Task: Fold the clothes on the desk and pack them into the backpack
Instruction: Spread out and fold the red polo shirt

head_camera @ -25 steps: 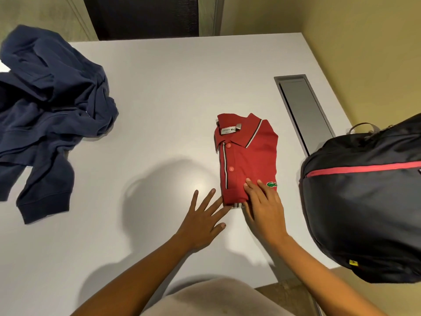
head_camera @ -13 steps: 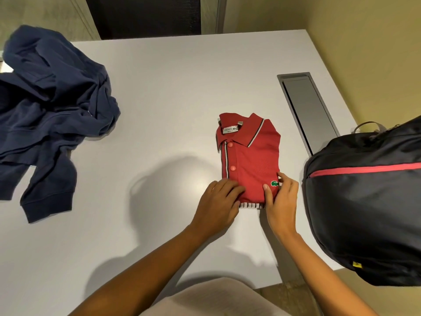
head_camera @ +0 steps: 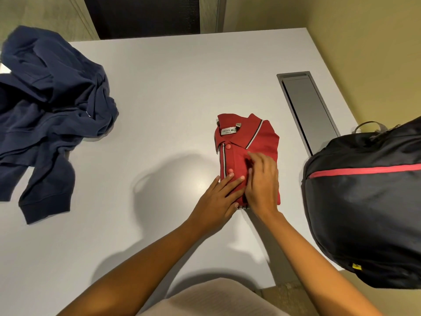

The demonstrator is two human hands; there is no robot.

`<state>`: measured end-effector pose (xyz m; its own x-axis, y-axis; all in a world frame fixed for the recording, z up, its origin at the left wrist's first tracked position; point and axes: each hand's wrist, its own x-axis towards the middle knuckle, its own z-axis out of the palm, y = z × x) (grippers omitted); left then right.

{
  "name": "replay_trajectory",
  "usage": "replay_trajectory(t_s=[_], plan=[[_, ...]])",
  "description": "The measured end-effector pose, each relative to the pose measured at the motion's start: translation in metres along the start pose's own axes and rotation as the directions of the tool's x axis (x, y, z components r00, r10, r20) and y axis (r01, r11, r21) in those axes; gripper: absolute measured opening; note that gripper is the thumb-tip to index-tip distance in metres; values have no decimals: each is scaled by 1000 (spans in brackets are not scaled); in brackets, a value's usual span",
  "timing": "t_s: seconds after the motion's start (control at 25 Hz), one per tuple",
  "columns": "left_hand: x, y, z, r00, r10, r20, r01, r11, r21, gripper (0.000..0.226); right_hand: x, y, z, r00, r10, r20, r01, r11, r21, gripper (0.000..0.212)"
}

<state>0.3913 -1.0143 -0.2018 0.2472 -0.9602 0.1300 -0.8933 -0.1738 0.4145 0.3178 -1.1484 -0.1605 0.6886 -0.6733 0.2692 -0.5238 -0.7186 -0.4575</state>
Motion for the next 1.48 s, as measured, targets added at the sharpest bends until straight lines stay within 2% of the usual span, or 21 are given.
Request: replay_trajectory(t_s=[0.08,0.12,0.28,0.36,0.44,0.52,0.56,0.6,0.68,0.76,0.8,1.0,1.12,1.2,1.28,1.4,1.48], plan=[[-2,-3,0,1000,10,9,-10,1000,-3,39,13,8,15,974,-137,183,145,989,-34,48],[-3,-4,1,1000,12,18,-12,1000,-1,40,18,17,22,956,-159,248,185,979,-85,54],[-3,-3,1,999,21,31,-21,1000,6,49,44,54,33,953,-117,278,179,962,-207,66],[-2,-3,0,999,27,24,-27,1000,-3,50,58,63,33,967,-40,253,101,968,-231,67],[-3,-4,-1,999,27,27,-26,1000,-12,49,68,71,36,964,128,232,-88,981,-174,67],[-5,-4,-1,999,19,30,-18,999,-34,48,74,73,33,926,316,208,-304,949,-88,69],[-5,-4,-1,999,15,31,-14,999,-46,48,74,71,30,924,343,169,-335,939,-74,70],[-6,-3,-1,999,13,33,-11,998,-58,48,72,66,25,944,307,119,-299,951,-74,69],[-6,-3,-2,999,8,40,-5,997,-74,47,60,45,18,991,101,85,-95,993,-65,64],[-6,-5,-1,999,9,51,-6,997,-76,44,32,20,18,985,-75,153,81,996,-35,59],[-7,-6,1,998,16,55,-12,998,-69,42,15,13,21,975,-110,194,120,992,-40,57],[-16,-11,6,995,56,84,-58,998,16,48,-21,28,21,967,-25,253,78,976,-202,62],[-22,-15,0,997,44,67,-42,999,-30,53,-17,20,21,978,103,182,-62,974,-218,64],[-26,-21,-4,999,-28,37,31,995,-98,53,-20,6,23,978,172,119,-143,964,-223,62],[-34,-33,-5,983,-185,-9,183,976,-119,50,-29,-3,26,980,135,150,-91,958,-270,61],[-49,-58,-6,923,-383,-29,383,924,4,50,-28,0,32,974,65,215,7,949,-316,63],[-52,-67,-8,903,-429,-5,428,900,78,54,-12,10,35,974,51,223,23,948,-319,63]])
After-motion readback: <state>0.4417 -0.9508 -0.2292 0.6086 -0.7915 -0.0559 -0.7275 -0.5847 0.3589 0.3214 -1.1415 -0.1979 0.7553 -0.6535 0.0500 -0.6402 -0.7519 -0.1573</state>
